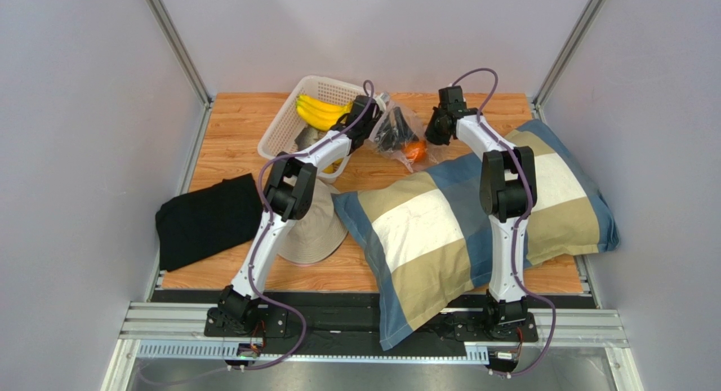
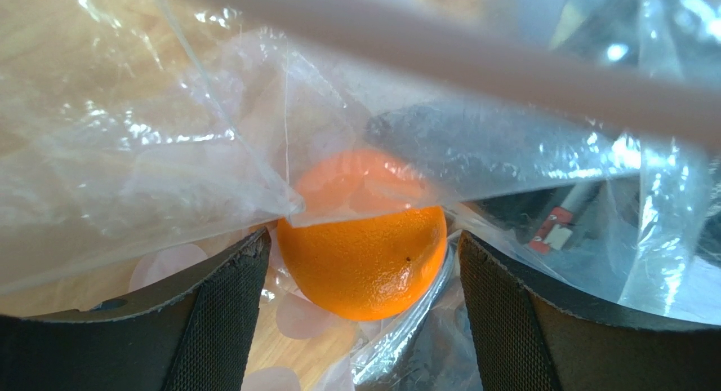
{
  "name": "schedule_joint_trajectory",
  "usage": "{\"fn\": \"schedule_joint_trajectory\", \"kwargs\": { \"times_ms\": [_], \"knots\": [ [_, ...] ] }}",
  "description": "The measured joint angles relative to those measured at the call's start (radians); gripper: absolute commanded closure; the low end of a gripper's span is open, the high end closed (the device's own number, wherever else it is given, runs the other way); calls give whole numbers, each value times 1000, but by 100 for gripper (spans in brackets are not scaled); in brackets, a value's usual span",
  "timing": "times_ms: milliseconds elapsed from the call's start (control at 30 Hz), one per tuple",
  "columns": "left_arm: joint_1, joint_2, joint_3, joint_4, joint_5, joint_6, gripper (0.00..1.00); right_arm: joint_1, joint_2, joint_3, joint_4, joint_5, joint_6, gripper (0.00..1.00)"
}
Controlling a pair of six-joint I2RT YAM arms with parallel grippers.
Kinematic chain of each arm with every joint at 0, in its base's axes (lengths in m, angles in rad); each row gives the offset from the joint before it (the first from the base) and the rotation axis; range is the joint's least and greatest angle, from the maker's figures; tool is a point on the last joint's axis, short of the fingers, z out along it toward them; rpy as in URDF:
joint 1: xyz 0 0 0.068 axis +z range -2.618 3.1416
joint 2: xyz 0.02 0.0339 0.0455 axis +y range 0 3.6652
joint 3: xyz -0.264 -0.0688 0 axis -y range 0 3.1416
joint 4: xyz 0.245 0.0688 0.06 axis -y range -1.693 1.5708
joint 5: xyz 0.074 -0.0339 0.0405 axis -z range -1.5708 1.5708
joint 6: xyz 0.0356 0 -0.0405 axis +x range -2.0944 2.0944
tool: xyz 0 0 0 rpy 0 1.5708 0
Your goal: Open the zip-top bag and remove the fake food
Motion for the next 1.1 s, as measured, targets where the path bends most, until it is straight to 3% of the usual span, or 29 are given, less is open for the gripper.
{"fn": "schedule_joint_trajectory", "kwargs": {
  "times_ms": [433,533,633,700,733,800,867,900,967,1100],
  "knots": [
    [-27,35,53,-82,5,10,17,5,0,4,10,-41,153,100],
    [-27,50,73,-80,8,9,24,2,0,4,9,-40,181,100],
    [-27,61,92,-85,9,8,40,-2,0,4,6,-39,189,100],
    [-26,65,100,-86,12,8,58,-6,0,4,0,-36,190,99],
    [-26,66,101,-85,11,7,60,-9,0,5,-6,-33,186,98],
    [-26,66,101,-85,12,8,65,-13,-1,6,-24,-23,177,90],
    [-26,66,100,-84,12,10,82,-18,-5,8,-60,-7,150,80],
    [-26,66,100,-84,12,12,85,-21,-10,9,-79,-1,139,71],
    [-23,65,100,-85,11,17,95,-24,-23,11,-116,11,114,63],
    [-14,52,99,-109,2,27,100,-32,-76,19,-170,47,74,49]
  ]
}}
